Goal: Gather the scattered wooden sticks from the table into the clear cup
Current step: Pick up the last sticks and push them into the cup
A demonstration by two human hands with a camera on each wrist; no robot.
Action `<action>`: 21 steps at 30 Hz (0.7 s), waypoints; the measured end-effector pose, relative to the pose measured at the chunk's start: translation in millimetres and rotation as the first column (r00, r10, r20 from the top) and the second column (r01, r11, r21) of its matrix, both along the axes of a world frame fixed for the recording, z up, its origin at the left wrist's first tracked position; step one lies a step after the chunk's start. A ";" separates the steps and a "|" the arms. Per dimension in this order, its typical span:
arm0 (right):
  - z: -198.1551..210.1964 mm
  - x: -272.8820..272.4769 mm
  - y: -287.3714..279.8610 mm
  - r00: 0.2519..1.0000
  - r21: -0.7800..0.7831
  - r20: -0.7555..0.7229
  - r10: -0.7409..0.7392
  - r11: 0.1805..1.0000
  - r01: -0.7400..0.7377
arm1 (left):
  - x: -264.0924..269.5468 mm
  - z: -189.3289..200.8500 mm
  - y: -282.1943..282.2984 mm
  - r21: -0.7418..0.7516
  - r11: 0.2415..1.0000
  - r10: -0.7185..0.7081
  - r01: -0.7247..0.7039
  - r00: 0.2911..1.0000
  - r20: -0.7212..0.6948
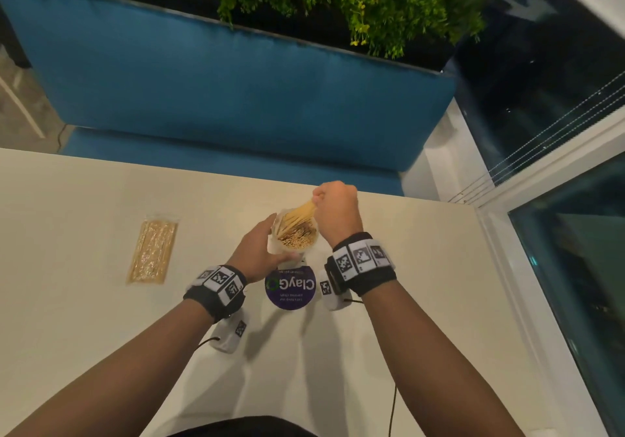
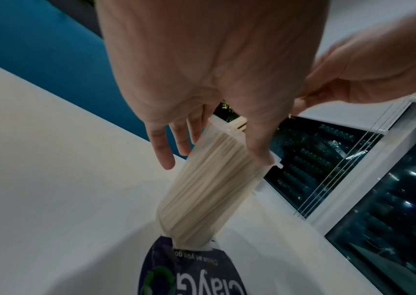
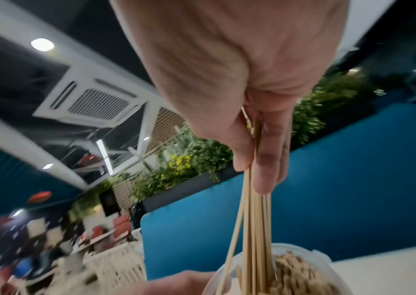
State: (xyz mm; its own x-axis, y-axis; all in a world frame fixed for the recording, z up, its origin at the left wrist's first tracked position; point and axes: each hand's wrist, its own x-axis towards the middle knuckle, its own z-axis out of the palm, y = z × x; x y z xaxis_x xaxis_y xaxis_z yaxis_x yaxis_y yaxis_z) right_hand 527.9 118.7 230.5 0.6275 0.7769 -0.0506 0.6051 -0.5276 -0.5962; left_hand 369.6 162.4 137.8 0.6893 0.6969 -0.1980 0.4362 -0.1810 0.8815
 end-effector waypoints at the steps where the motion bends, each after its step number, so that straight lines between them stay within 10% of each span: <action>1: 2.2 -1.3 4.1 1.000 0.011 0.020 0.011 1.000 -0.011 | 0.6 -0.8 -0.3 0.005 1.000 0.009 -0.009 1.000 -0.005; 15: -19.0 32.7 2.3 0.967 -0.093 -0.128 -0.220 0.974 0.209 | 1.0 0.1 0.5 -0.008 1.000 0.029 -0.029 0.999 0.045; 21: -22.7 9.3 12.1 0.990 -0.127 0.135 -0.033 0.991 0.051 | 0.7 -1.0 -0.4 -0.013 0.999 0.036 -0.036 0.999 0.040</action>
State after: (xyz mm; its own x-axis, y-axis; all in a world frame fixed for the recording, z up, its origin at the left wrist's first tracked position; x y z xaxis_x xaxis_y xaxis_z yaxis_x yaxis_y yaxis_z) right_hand 537.2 130.8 207.8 0.6675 0.7419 -0.0638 0.6497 -0.6221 -0.4369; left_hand 370.3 162.0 136.8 0.6714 0.7190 -0.1793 0.4067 -0.1553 0.9003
